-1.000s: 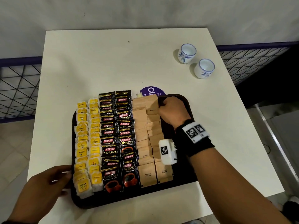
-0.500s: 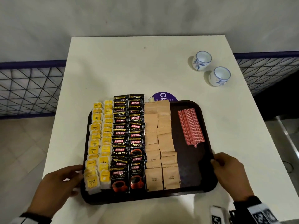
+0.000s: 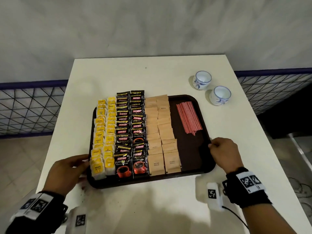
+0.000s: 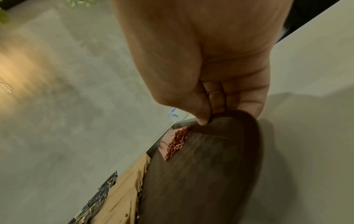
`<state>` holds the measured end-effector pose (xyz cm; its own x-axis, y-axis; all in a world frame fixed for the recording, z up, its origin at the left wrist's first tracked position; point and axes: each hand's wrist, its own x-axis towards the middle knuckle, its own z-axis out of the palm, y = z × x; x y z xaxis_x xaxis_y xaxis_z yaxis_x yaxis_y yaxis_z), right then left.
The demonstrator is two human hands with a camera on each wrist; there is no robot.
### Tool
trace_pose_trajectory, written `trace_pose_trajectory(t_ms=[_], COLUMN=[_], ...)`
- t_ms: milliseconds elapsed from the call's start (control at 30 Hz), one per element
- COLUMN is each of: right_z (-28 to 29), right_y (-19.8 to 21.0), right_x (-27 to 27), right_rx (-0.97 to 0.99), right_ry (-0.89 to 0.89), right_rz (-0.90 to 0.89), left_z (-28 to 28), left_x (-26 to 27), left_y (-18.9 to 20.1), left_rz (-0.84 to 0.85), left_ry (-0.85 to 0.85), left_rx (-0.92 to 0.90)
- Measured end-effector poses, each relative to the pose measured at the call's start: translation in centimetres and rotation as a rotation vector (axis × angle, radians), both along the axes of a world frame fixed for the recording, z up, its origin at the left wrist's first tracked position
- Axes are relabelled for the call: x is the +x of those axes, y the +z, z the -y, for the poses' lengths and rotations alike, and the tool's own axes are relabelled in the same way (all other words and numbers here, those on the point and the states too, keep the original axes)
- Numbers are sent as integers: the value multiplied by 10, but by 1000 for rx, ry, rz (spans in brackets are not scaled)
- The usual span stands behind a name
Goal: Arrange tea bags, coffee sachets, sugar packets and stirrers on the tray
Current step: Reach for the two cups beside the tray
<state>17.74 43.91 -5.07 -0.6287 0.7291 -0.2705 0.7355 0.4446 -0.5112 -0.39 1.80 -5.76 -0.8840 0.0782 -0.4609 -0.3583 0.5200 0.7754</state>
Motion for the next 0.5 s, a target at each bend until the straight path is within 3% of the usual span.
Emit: trace_pose_trajectory(t_ms=[367,500], right_z=[-20,-57], right_y=[-1,20], right_x=[-27,-42], right_rx=[-14,145], right_ry=[53,-20], right_rz=[57,-26], left_z=[-17,-17], left_x=[-32,-33], left_y=[-2,-2], left_rz=[-24,-6], left_ry=[26,36], left_rx=[24,57])
